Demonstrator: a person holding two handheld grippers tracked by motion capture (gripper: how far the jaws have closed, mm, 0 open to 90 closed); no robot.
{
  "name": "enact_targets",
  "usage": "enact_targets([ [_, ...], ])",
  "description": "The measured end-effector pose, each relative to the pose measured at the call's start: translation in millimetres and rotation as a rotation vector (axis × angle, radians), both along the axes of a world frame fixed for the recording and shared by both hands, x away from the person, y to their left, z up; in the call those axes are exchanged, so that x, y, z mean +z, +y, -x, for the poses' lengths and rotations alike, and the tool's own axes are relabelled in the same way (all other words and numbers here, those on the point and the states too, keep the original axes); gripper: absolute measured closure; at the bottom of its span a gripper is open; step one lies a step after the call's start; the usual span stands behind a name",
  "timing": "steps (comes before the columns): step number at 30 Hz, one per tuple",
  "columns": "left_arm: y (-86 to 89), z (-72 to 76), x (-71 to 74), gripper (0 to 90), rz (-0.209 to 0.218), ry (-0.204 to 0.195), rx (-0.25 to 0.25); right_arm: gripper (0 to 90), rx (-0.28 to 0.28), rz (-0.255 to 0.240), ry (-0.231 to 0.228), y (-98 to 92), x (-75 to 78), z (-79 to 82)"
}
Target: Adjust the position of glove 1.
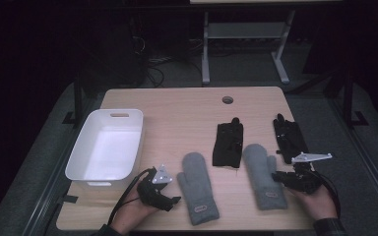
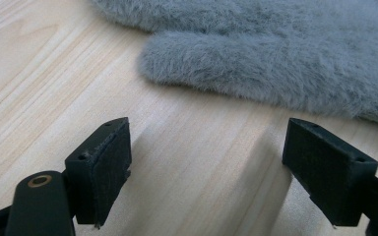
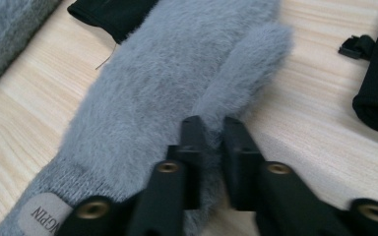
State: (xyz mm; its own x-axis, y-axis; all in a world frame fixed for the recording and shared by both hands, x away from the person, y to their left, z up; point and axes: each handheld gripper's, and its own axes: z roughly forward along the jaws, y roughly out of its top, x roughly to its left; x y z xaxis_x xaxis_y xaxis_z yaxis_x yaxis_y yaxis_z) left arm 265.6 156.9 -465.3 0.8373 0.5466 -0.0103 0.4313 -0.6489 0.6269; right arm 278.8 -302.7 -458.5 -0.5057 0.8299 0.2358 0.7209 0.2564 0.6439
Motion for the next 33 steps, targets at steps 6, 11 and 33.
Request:
enact_targets([
  [6,0.4,-0.3,0.1,17.8,-0.003,-0.001,-0.005,88.4,-0.004,0.019,-0.048,-0.7,10.6,4.5],
  [11,0.6,-0.9,0.1,17.7,-0.004,-0.007,-0.011,88.7,-0.042,0.024,-0.106,-9.2,25.9,8.4],
  [33,0.1,-1.3,-0.6,16.8,0.002,-0.01,-0.01,88.1,0.118,0.125,-0.163,48.9,54.2,-5.2],
])
